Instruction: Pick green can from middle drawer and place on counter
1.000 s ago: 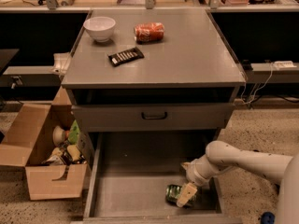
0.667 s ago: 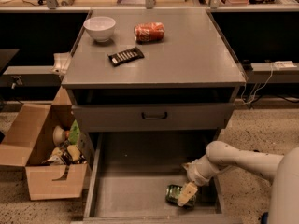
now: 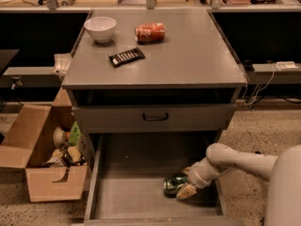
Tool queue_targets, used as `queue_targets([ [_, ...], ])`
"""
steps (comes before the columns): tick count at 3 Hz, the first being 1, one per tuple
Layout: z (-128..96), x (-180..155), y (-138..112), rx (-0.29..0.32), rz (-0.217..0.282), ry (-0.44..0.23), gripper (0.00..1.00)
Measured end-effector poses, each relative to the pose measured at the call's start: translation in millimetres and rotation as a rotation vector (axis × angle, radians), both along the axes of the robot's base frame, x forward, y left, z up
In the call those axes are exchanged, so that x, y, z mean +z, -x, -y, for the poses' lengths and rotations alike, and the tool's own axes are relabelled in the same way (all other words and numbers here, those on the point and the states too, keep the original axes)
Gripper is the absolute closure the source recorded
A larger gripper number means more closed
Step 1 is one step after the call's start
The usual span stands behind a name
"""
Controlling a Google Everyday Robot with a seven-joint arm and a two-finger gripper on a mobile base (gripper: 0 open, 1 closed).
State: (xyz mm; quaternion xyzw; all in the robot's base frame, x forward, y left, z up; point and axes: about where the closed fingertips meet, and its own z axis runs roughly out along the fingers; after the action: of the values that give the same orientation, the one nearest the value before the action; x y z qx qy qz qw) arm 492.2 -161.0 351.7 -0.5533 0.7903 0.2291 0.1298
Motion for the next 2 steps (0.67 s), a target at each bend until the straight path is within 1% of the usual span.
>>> queue_targets([
  [1,-2.0,9.6,-1.7,0.003,0.031,0.000,0.65],
  [2,-4.8,37.7,-3.8,0.004,0.101,-0.013,0.88],
])
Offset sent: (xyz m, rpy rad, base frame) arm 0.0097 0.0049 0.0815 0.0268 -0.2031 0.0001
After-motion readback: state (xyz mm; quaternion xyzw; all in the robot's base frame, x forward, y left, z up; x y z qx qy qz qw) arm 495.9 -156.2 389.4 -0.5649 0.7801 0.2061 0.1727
